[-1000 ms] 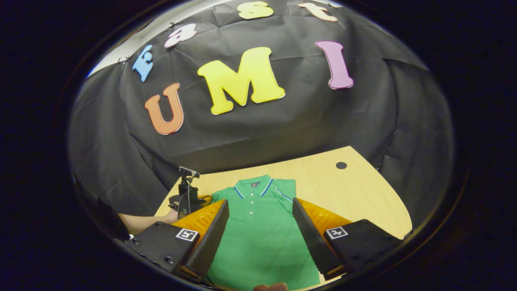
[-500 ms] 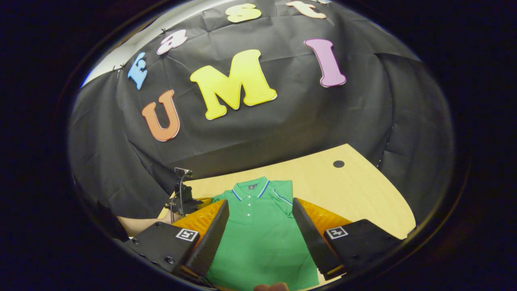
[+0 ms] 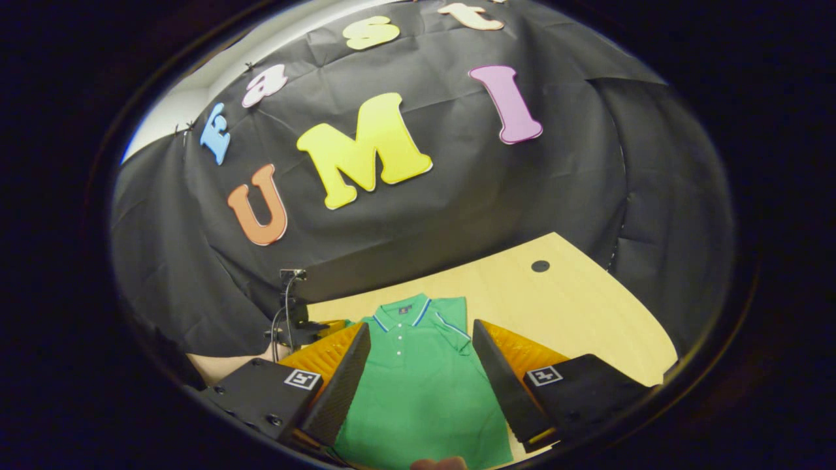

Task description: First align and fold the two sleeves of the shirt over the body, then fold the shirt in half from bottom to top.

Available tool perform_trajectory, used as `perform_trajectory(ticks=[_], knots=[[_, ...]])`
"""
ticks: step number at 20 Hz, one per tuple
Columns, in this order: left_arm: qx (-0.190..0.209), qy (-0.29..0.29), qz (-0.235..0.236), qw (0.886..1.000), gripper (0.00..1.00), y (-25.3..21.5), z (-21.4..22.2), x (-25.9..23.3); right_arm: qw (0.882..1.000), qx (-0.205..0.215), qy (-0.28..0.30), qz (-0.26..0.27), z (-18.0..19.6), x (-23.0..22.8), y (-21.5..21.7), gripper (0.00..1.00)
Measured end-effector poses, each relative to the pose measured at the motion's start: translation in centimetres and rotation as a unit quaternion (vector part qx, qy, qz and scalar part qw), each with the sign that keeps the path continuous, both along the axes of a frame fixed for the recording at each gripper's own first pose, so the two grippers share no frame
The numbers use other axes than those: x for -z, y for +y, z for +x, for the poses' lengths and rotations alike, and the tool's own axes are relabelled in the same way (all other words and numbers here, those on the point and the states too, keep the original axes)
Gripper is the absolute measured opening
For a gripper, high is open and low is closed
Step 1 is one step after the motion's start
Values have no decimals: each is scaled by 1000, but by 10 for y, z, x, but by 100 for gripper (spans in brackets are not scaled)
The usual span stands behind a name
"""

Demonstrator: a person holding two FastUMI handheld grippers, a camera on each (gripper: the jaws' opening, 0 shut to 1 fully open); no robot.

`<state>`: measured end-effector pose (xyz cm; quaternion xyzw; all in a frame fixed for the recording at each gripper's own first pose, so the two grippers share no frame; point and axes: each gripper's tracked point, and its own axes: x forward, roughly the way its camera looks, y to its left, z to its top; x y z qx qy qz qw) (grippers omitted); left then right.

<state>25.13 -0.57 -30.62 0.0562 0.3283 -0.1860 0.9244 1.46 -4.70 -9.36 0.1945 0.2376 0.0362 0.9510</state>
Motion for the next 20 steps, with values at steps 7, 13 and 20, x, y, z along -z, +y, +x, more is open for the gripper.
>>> perform_trajectory(ticks=[7, 13, 20], knots=[[5, 19, 14, 1000, 3, -34, -6, -6, 999, 27, -6, 30, -12, -1, -33, 98], [-11, 23, 12, 1000, 11, -47, -9, -5, 999, 30, -8, 32, -19, -2, -44, 92], [-11, 10, -28, 1000, 69, -53, -16, -24, 999, 30, -12, 28, -18, -5, -43, 92]])
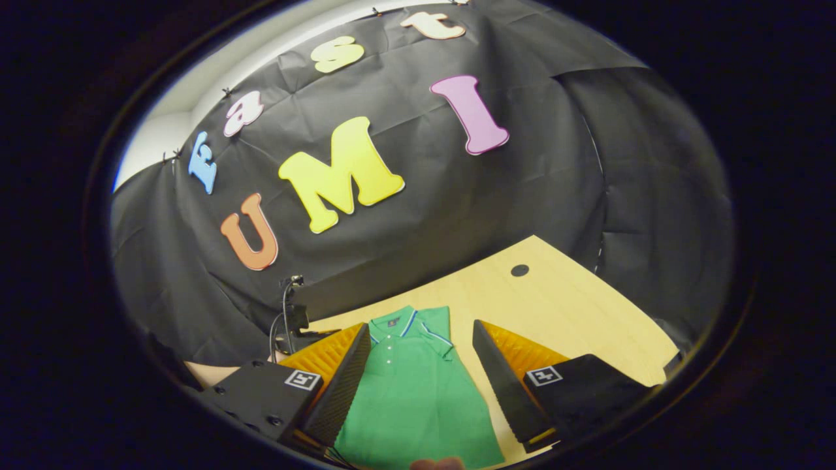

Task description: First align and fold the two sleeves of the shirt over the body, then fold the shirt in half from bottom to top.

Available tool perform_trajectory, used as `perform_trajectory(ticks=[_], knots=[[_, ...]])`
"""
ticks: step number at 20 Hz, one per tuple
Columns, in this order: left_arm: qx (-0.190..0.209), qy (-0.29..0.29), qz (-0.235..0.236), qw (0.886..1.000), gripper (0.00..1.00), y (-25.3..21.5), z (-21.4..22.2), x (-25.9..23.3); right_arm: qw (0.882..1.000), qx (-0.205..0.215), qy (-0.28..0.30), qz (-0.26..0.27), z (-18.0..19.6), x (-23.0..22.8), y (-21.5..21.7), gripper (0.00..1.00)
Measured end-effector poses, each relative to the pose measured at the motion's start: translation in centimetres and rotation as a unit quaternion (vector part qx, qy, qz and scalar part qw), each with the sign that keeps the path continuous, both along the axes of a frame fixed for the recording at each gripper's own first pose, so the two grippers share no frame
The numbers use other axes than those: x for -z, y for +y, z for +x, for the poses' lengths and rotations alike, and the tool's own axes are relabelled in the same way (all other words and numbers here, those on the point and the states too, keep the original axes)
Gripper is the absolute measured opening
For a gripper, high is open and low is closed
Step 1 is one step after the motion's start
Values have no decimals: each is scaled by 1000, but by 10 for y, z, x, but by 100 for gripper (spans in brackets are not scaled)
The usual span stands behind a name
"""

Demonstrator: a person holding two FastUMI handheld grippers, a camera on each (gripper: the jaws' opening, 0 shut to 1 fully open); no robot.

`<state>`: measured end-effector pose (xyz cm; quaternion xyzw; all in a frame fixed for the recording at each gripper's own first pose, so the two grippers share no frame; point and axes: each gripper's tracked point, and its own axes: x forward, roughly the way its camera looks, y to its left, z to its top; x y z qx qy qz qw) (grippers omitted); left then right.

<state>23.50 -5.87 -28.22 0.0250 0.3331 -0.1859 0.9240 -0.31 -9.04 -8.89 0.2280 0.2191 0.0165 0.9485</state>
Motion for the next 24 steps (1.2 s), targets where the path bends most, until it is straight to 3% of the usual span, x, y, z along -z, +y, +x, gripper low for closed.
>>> perform_trajectory(ticks=[2, 4, 5, 6, 7, 12, 17, 24], knots=[[-16, -6, 2, 1000, 90, 10, 0, -5, 1000, -5, -4, -4, 0, -3, 6, 92], [-32, -11, -7, 999, 97, 18, -6, -14, 1000, -12, -6, -16, -1, -3, 11, 92], [-38, -16, -14, 999, 97, 23, -10, -22, 1000, -16, -6, -23, 0, -2, 14, 92], [-45, -23, -20, 999, 97, 28, -14, -30, 999, -21, -5, -28, 0, -1, 18, 98], [-52, -30, -25, 998, 97, 33, -18, -37, 999, -25, -4, -30, 1, -1, 23, 92], [-78, -69, -58, 993, 98, 59, -56, -85, 996, -63, -8, -61, 8, -4, 48, 92], [-77, -99, -71, 990, 97, 74, -114, -122, 986, -112, -16, -123, 16, 0, 55, 92], [-59, -60, -99, 992, 97, 81, -208, -107, 977, -167, 15, -132, 6, 30, 43, 93]])
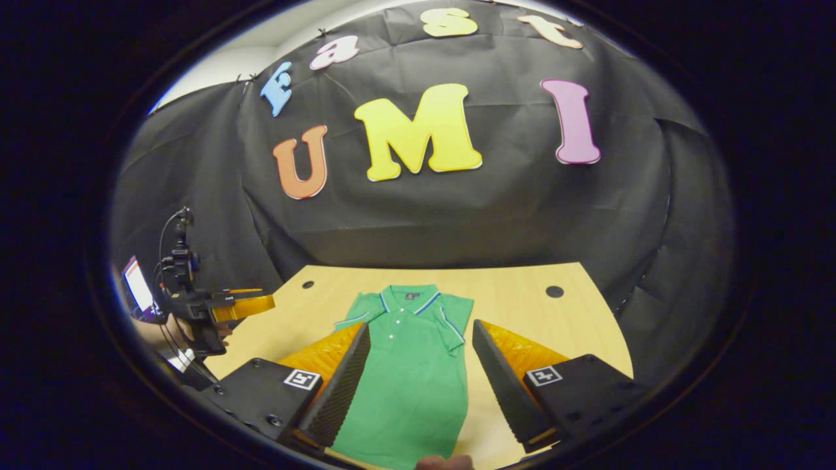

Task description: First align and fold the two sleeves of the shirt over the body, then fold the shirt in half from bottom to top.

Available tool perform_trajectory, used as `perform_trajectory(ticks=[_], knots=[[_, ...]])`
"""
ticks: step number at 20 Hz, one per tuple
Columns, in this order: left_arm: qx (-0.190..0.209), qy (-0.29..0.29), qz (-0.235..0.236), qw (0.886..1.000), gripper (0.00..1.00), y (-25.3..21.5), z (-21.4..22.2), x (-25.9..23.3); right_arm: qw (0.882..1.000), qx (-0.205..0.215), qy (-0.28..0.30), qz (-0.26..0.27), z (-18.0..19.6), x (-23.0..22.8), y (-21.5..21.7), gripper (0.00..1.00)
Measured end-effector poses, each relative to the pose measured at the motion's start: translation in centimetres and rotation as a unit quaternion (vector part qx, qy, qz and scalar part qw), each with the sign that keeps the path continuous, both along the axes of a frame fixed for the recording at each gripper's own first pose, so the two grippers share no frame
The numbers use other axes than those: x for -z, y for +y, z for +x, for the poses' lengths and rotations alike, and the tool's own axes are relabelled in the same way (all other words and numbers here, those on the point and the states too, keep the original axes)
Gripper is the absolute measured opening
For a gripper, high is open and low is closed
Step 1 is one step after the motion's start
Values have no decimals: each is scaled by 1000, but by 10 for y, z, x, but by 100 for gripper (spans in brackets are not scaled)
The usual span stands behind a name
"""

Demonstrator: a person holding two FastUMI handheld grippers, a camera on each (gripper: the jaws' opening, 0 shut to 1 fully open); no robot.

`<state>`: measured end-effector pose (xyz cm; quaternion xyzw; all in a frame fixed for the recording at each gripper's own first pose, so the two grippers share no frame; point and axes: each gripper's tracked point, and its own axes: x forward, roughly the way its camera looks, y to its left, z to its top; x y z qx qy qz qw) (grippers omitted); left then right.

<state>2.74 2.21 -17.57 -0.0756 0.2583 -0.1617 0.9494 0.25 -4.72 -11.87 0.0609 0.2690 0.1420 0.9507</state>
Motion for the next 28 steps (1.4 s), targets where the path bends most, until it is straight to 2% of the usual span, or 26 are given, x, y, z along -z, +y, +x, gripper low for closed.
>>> perform_trajectory(ticks=[1, 2, 6, 9, 12, 14, 15, 17, 19, 21, 22, 23, 24, 25, 28], knots=[[7, 12, -7, 1000, 97, -1, -13, 7, 1000, -4, 15, 1, -5, 10, -4, 93], [15, 27, -14, 999, 97, -2, -28, 13, 1000, -5, 27, 3, -10, 17, -8, 98], [52, 108, -56, 991, 99, -10, -87, 46, 995, -14, 94, 17, -34, 55, -27, 98], [95, 196, -97, 971, 99, -19, -143, 84, 982, -34, 177, 46, -61, 101, -33, 98], [98, 279, -140, 945, 99, -21, -189, 115, 955, -64, 280, 76, -104, 152, -39, 98], [92, 323, -186, 923, 100, -23, -212, 124, 921, -81, 359, 123, -144, 180, -38, 98], [84, 344, -208, 912, 99, -24, -220, 128, 904, -76, 396, 143, -160, 189, -44, 98], [69, 370, -240, 895, 99, -24, -232, 139, 880, -54, 442, 165, -178, 208, -55, 98], [56, 392, -269, 878, 100, -28, -239, 144, 867, -34, 463, 180, -186, 216, -66, 98], [46, 404, -286, 868, 99, -22, -243, 146, 855, -15, 479, 195, -190, 222, -72, 98], [45, 411, -287, 864, 99, -18, -244, 148, 850, -10, 488, 200, -194, 225, -74, 92], [45, 414, -291, 862, 99, -14, -244, 147, 846, -8, 495, 197, -198, 230, -74, 98], [47, 416, -297, 858, 99, -14, -243, 145, 844, -10, 498, 197, -200, 231, -73, 98], [50, 419, -304, 854, 99, -21, -240, 145, 845, -17, 497, 197, -200, 232, -68, 92], [77, 429, -311, 845, 98, -44, -235, 147, 855, -64, 488, 160, -210, 234, -52, 95]])
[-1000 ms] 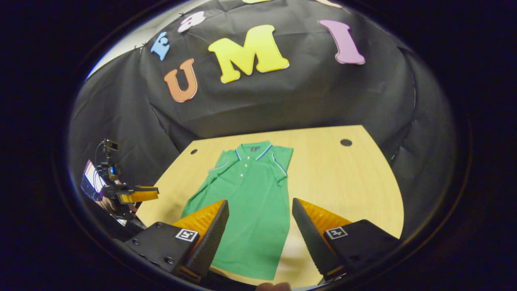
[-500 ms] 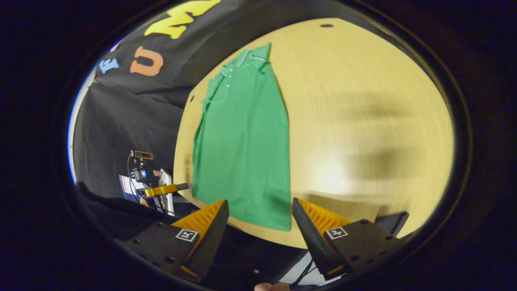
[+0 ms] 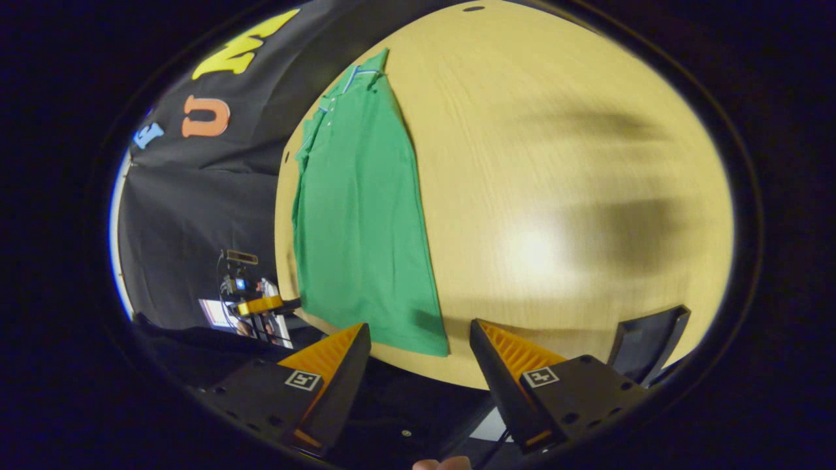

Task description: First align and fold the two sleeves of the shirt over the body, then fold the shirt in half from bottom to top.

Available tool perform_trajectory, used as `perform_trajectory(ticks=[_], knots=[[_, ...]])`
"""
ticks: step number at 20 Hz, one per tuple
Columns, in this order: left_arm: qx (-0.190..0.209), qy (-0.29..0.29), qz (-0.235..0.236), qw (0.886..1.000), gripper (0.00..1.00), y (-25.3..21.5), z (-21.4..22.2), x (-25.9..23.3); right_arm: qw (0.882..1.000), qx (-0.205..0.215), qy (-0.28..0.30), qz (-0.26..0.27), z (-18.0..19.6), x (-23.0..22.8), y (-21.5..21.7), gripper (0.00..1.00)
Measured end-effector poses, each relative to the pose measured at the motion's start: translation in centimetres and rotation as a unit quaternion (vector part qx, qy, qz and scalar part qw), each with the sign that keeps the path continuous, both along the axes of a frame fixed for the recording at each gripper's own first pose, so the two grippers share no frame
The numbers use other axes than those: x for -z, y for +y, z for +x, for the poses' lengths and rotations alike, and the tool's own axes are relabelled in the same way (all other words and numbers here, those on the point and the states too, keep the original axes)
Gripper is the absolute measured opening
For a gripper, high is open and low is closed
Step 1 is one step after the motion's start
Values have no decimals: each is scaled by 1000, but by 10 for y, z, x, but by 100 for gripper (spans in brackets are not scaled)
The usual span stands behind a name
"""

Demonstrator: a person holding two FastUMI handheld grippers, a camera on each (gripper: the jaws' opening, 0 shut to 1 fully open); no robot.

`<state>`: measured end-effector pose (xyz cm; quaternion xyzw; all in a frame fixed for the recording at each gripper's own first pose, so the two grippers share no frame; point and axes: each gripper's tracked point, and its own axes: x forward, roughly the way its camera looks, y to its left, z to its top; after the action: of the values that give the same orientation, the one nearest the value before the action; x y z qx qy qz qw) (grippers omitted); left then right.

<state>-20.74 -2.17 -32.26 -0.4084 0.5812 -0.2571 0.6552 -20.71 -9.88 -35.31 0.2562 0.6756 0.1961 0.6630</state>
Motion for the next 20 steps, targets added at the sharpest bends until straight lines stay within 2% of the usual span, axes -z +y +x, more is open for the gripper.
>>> perform_trajectory(ticks=[2, 3, 5, 7, 10, 12, 13, 14, 15, 16, 17, 18, 19, 20], knots=[[23, 3, -12, 1000, 98, -16, -1, 0, 999, -44, -20, -9, -4, 0, 13, 92], [32, 3, -19, 999, 98, -21, -5, -1, 998, -60, -32, -16, -3, 1, 18, 96], [46, 4, -30, 999, 98, -37, -1, -2, 996, -74, -51, -21, 0, 2, 29, 92], [55, 2, -36, 998, 98, -50, 4, -1, 994, -79, -75, -33, 3, 4, 39, 95], [66, -2, -41, 997, 98, -59, 7, -2, 981, -117, -135, -72, 8, 9, 55, 87], [65, 2, -49, 997, 98, -65, 11, -2, 967, -152, -172, -106, 6, 11, 58, 89], [68, 4, -48, 997, 97, -68, 11, 1, 960, -167, -186, -124, 5, 13, 55, 82], [73, 6, -41, 996, 94, -71, 9, 5, 956, -173, -194, -134, 6, 15, 55, 80], [79, 9, -35, 996, 92, -73, 8, 10, 956, -168, -195, -140, 10, 17, 54, 70], [79, 14, -33, 996, 79, -75, 10, 13, 960, -154, -191, -135, 13, 17, 57, 70], [78, 17, -33, 996, 71, -77, 12, 14, 963, -141, -185, -134, 16, 18, 58, 69], [80, 18, -26, 996, 64, -77, 11, 16, 960, -136, -189, -159, 22, 24, 51, 65], [81, 20, -17, 996, 60, -76, 9, 19, 958, -132, -193, -164, 24, 24, 46, 47], [82, 22, -6, 996, 55, -73, 8, 22, 962, -128, -184, -158, 26, 24, 45, 28]])
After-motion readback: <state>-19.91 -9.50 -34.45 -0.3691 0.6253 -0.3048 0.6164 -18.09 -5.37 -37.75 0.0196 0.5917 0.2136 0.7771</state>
